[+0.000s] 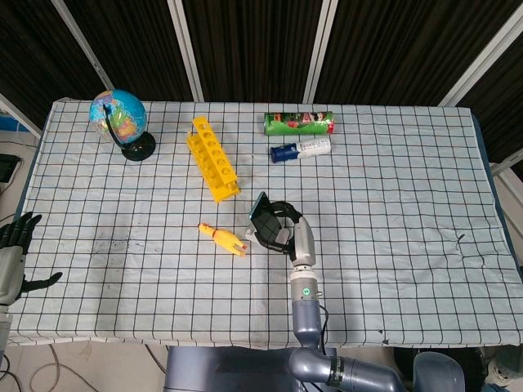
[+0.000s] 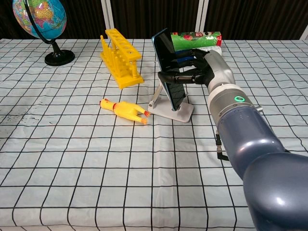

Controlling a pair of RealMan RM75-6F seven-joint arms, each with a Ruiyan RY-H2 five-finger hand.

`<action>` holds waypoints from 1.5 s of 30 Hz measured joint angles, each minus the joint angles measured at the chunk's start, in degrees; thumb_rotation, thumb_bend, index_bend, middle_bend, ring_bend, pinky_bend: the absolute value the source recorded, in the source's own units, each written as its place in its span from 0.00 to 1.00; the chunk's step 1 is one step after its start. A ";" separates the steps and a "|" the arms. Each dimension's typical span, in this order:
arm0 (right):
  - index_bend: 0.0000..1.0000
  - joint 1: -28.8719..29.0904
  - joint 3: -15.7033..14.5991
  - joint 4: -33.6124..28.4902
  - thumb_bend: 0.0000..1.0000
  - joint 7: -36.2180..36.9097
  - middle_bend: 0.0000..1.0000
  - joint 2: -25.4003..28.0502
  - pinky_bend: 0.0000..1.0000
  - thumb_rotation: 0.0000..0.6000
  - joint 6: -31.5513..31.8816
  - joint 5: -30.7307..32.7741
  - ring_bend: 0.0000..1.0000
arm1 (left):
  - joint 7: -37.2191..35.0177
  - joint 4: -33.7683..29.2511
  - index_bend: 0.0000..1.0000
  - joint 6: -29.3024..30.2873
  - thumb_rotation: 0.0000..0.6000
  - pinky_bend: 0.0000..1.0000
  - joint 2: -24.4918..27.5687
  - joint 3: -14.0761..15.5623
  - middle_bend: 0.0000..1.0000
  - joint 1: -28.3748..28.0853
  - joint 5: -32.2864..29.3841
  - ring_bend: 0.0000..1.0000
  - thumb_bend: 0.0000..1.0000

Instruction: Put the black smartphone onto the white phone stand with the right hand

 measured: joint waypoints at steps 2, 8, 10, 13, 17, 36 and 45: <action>0.59 -0.04 -0.04 0.04 0.30 -0.15 0.56 -0.01 0.14 1.00 -0.09 -0.13 0.35 | 0.00 -0.04 0.00 -0.03 1.00 0.00 0.03 0.00 0.00 0.00 -0.05 0.00 0.00; 0.56 -0.20 -0.12 0.18 0.28 -0.78 0.53 -0.11 0.14 1.00 -0.35 -0.32 0.32 | 0.01 -0.17 0.00 -0.08 1.00 0.00 0.08 0.00 0.00 0.00 -0.20 0.00 0.00; 0.54 -0.24 -0.14 0.24 0.27 -0.89 0.52 -0.22 0.14 1.00 -0.47 -0.42 0.32 | 0.00 -0.18 0.00 -0.08 1.00 0.00 0.11 0.00 0.00 0.00 -0.23 0.00 0.00; 0.52 -0.28 -0.25 0.35 0.26 -0.97 0.50 -0.27 0.14 1.00 -0.49 -0.74 0.30 | -0.04 -0.18 0.00 -0.07 1.00 0.00 0.12 -0.02 0.00 0.00 -0.25 0.00 0.00; 0.50 -0.37 -0.33 0.51 0.24 -0.95 0.48 -0.35 0.14 1.00 -0.61 -1.17 0.29 | -0.04 -0.21 0.00 -0.11 1.00 0.00 0.15 0.00 0.00 0.00 -0.32 0.00 0.00; 0.49 -0.33 0.38 1.77 0.24 -0.79 0.48 -1.07 0.14 1.00 -0.52 -2.63 0.28 | -0.31 -0.46 0.00 -0.30 1.00 0.00 0.29 -0.05 0.00 -0.02 -0.62 0.00 0.00; 0.36 -0.62 0.05 1.71 0.19 -1.14 0.37 -1.08 0.14 1.00 -1.23 -2.36 0.22 | -0.51 -0.53 0.00 -0.34 1.00 0.00 0.37 -0.06 0.00 -0.02 -0.69 0.00 0.00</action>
